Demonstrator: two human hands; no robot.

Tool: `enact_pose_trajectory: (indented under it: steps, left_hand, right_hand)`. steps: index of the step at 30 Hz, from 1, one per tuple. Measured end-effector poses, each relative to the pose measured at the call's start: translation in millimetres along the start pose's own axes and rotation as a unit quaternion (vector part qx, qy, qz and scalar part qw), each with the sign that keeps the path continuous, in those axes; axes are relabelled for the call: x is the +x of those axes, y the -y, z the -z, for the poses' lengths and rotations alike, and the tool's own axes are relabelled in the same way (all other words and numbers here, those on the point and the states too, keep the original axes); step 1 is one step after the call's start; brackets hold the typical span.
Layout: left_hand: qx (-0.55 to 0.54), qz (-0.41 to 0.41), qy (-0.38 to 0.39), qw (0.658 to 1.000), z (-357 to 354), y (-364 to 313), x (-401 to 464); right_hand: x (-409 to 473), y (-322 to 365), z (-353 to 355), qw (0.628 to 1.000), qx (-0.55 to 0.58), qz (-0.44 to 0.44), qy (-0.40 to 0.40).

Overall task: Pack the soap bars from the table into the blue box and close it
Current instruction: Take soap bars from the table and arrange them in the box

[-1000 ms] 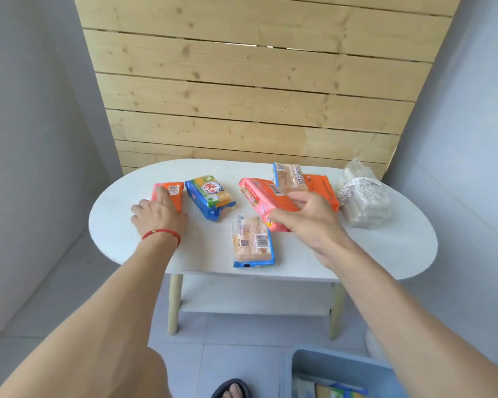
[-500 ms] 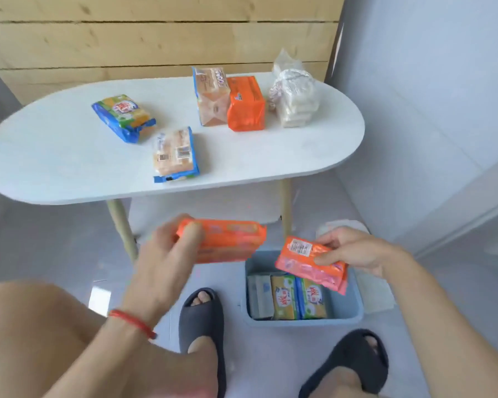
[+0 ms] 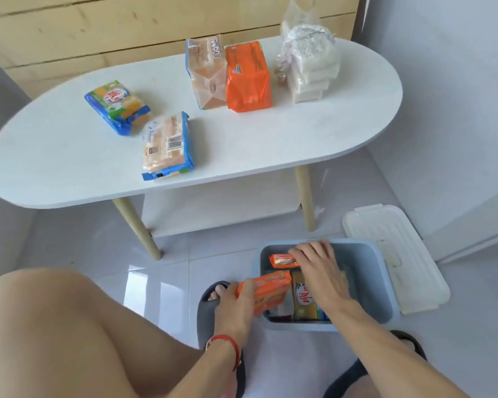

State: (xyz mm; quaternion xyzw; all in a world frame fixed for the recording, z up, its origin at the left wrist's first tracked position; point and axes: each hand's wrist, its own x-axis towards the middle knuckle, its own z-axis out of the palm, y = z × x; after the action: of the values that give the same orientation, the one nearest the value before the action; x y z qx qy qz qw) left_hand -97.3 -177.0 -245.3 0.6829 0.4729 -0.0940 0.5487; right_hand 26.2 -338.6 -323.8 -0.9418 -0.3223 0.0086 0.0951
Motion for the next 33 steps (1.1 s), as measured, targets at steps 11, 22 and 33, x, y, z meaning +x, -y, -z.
enact_pose_trajectory:
  steps: [11,22,33]
  left_hand:
    - [0.030,-0.028,0.021,0.999,-7,15,7]
    - [0.109,-0.123,0.038,0.986,-20,0,10]
    - [0.245,-0.250,0.158,0.923,-79,-24,51]
  right_hand:
    - [0,4,-23,0.987,0.099,-0.090,0.083]
    - [4,-36,24,0.922,0.305,-0.120,0.206]
    - [-30,-55,54,0.984,0.084,-0.135,0.083]
